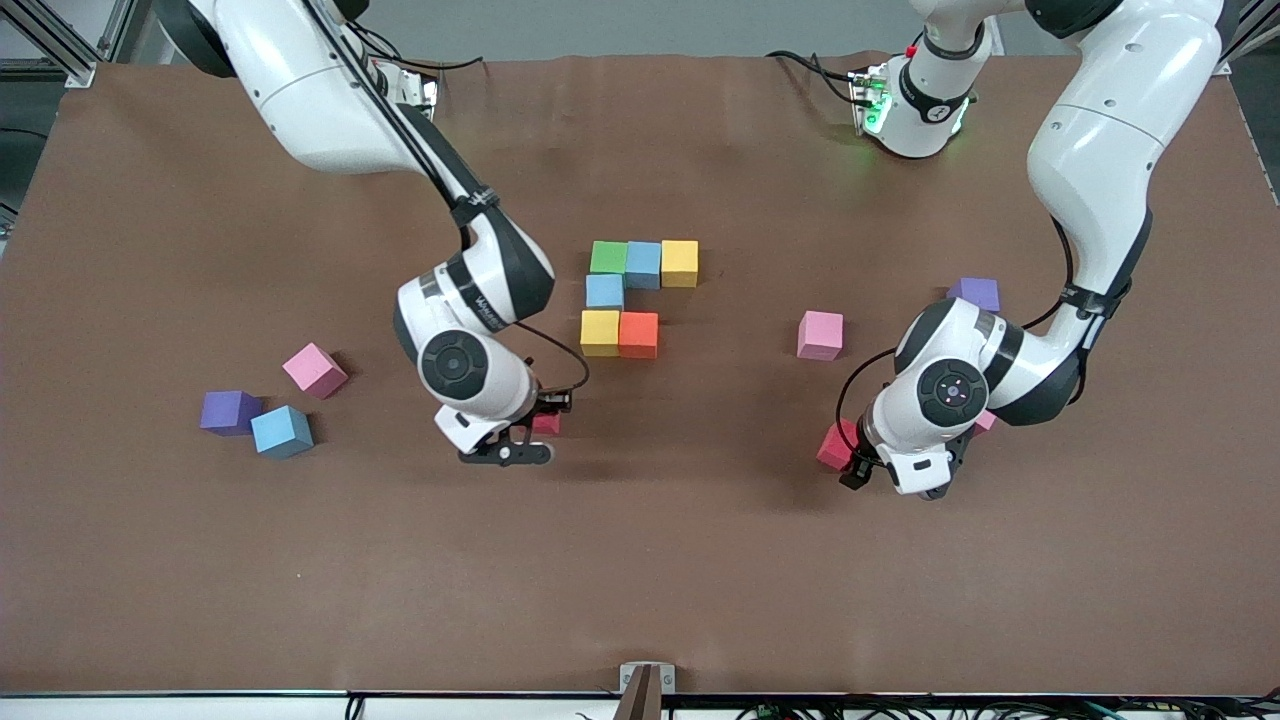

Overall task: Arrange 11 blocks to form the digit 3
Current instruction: 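Grasp the second red block with the left gripper while the right gripper carries red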

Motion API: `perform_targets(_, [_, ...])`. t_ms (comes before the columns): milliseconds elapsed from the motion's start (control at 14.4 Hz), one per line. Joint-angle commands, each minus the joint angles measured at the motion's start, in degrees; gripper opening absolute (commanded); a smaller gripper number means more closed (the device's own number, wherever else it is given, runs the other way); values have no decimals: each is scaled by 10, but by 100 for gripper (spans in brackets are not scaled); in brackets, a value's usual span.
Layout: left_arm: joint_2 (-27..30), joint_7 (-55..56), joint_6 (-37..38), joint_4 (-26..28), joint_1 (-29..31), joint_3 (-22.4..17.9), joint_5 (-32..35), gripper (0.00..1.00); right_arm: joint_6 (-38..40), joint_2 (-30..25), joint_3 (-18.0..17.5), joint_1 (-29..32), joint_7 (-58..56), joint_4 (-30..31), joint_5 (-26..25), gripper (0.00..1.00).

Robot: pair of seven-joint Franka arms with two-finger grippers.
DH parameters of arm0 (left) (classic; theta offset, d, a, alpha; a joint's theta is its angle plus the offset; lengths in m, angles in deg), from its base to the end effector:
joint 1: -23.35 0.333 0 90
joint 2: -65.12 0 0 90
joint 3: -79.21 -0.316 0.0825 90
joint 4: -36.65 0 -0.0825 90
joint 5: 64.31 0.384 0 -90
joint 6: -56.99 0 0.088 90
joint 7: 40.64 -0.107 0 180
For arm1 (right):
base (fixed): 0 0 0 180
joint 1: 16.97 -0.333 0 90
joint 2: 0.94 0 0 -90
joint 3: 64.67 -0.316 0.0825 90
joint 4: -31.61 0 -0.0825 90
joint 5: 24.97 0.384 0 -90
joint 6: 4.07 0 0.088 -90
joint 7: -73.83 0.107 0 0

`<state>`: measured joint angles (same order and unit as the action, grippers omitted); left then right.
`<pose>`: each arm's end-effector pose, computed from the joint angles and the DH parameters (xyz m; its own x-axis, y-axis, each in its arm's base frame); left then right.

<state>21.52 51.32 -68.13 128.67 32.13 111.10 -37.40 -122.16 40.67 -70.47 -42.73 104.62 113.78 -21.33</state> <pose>0.6549 -0.2060 0.2263 0.5118 0.8591 -0.0052 0.8582 -0.5115 -0.0442 0.6132 0.3654 0.2567 0.9885 -0.0371 -0.1465 -0.0452 -0.9976 -0.0521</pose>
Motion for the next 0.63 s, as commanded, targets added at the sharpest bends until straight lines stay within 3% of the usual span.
perform_targets(0, [-10,-24,-5,-10,-2,-1,-10,100,-17,16,5,-22,34,-11,13,50])
perform_targets(209, [-17,-31,-5,-9,-1,-2,-10,92,-19,27,6,-38,42,-11,12,50])
perform_targets(417, [-16,-28,-5,-4,0,-2,-11,65,-22,29,6,-57,56,-6,12,50])
perform_targets(487, [-12,-28,-1,-3,1,-2,-11,48,-31,29,6,-63,68,-5,13,50])
perform_targets(557, [-9,-20,1,-3,2,-1,-11,39,-42,29,6,-70,74,-4,14,50])
